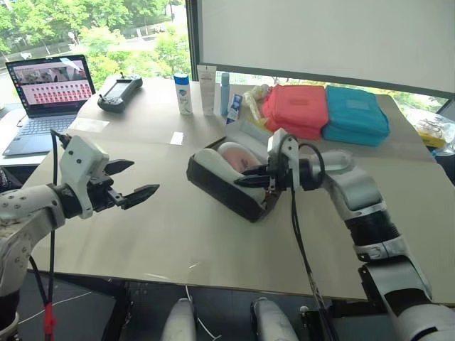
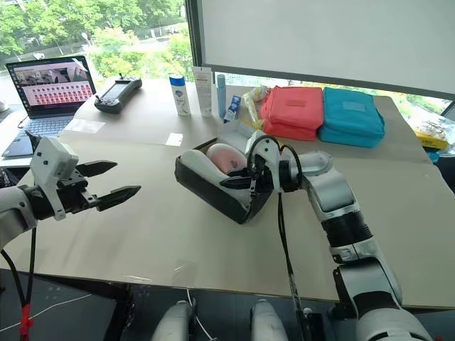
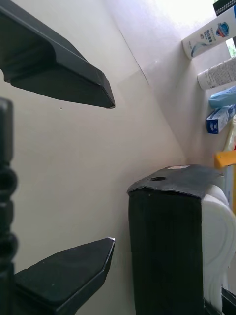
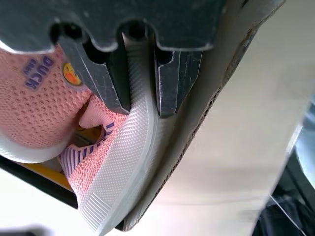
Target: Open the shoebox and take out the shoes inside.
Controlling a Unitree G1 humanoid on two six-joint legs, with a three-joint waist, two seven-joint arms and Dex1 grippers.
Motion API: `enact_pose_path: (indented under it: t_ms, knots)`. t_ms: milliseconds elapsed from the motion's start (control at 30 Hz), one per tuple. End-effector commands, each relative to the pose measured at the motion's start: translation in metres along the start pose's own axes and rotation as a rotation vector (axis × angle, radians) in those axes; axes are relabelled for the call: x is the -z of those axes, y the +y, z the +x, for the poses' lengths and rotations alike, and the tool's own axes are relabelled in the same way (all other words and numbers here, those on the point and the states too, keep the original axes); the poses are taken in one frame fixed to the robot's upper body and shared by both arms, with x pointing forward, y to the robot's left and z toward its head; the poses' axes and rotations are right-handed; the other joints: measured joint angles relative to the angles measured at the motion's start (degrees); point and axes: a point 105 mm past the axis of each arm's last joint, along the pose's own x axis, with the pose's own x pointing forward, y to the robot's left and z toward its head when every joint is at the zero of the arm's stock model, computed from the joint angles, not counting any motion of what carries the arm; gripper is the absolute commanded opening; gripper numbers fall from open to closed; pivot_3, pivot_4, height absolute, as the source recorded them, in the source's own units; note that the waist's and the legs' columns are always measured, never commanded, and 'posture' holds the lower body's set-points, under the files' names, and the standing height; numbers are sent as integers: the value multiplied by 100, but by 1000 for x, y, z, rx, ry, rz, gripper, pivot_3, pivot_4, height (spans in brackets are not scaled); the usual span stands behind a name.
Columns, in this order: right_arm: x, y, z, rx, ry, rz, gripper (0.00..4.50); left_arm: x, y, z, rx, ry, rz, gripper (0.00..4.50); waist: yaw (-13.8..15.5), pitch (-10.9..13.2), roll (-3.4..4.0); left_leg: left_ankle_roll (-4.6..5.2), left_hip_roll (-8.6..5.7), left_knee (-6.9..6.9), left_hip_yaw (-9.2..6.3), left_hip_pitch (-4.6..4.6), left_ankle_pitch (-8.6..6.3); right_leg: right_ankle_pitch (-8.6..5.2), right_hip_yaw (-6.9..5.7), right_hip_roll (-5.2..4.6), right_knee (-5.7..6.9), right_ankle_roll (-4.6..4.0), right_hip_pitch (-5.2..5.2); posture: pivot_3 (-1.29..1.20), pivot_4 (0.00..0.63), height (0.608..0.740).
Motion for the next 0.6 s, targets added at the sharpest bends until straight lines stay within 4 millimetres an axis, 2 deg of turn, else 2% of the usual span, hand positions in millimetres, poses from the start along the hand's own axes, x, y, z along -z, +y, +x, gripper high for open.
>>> enact_pose_path:
  t_ms: [33, 67, 100, 167, 233, 300, 333, 400, 467, 533, 567, 600]
  knots:
    - [-32, 5, -7, -32, -91, -68, 447, -11, 0, 1, -8, -37, 42, 4500, 22, -1, -1, 0, 0, 1, 0, 0, 0, 0, 0, 1, 1, 0, 0, 0, 150, 740]
    - [-45, -1, -9, -5, -156, -33, 447, -10, 1, 1, -9, -35, 42, 4500, 27, -2, -3, 0, 0, 1, 0, 1, 0, -2, 0, 1, 0, 2, 2, 0, 150, 740]
    - [-44, 2, -5, -19, -149, -37, 447, -9, 1, 1, -10, -33, 43, 4500, 26, -1, -2, 0, 0, 2, 0, 2, 0, -3, -1, 1, -1, 2, 3, 0, 150, 740]
    - [-3, 16, 4, -69, 47, -156, 447, -11, 0, 3, -4, -37, 45, 4500, 26, -1, -2, 0, 0, 3, 0, -4, 0, -2, 0, 1, -3, 2, 0, 0, 150, 740]
    - [-12, 8, 2, -22, 9, -138, 447, -10, 2, 3, -9, -31, 50, 4500, 31, -2, -2, 0, 0, 4, 1, -3, 0, -4, 0, 0, -4, 4, 1, 0, 150, 740]
    - [11, 28, 8, -115, 102, -194, 447, -12, 2, 4, -4, -38, 49, 4500, 42, -1, -1, 0, 0, 4, 2, -8, 0, -5, 0, 0, -4, 6, -3, 0, 150, 740]
    - [15, 27, 7, -106, 119, -211, 447, -13, 1, 4, -1, -45, 46, 4500, 61, -2, -3, 0, 0, 4, 2, -8, 0, -5, 0, 0, -3, 6, -2, 0, 150, 740]
    - [1, 7, 5, 4, 74, -217, 447, -12, 2, 5, -3, -38, 51, 4500, 74, -2, -3, 0, 0, 9, 2, -6, 0, -9, -2, -1, -3, 11, 5, 0, 150, 740]
    - [21, 29, 13, -101, 150, -267, 447, -12, 0, 5, 8, -39, 56, 4500, 75, -3, -4, -1, 0, 13, 6, -10, 0, -4, -1, -3, -7, 9, 4, 0, 150, 740]
    - [11, 6, 6, 20, 107, -235, 447, -13, 1, 5, 2, -39, 57, 4500, 83, -4, -6, -1, 0, 15, 6, -6, -1, 3, -1, -4, -7, 12, 6, 0, 150, 740]
    - [5, 3, 6, 39, 79, -217, 447, -12, 2, 5, -1, -35, 61, 4500, 79, -3, -5, -2, 0, 15, 6, -6, -1, 8, -1, -4, -7, 10, 4, 0, 150, 740]
    - [5, 9, 10, 19, 54, -192, 447, -13, 2, 5, 2, -37, 59, 4500, 75, -3, -5, -2, 0, 15, 7, -7, -1, 19, -1, -5, -8, 9, 3, 0, 150, 740]
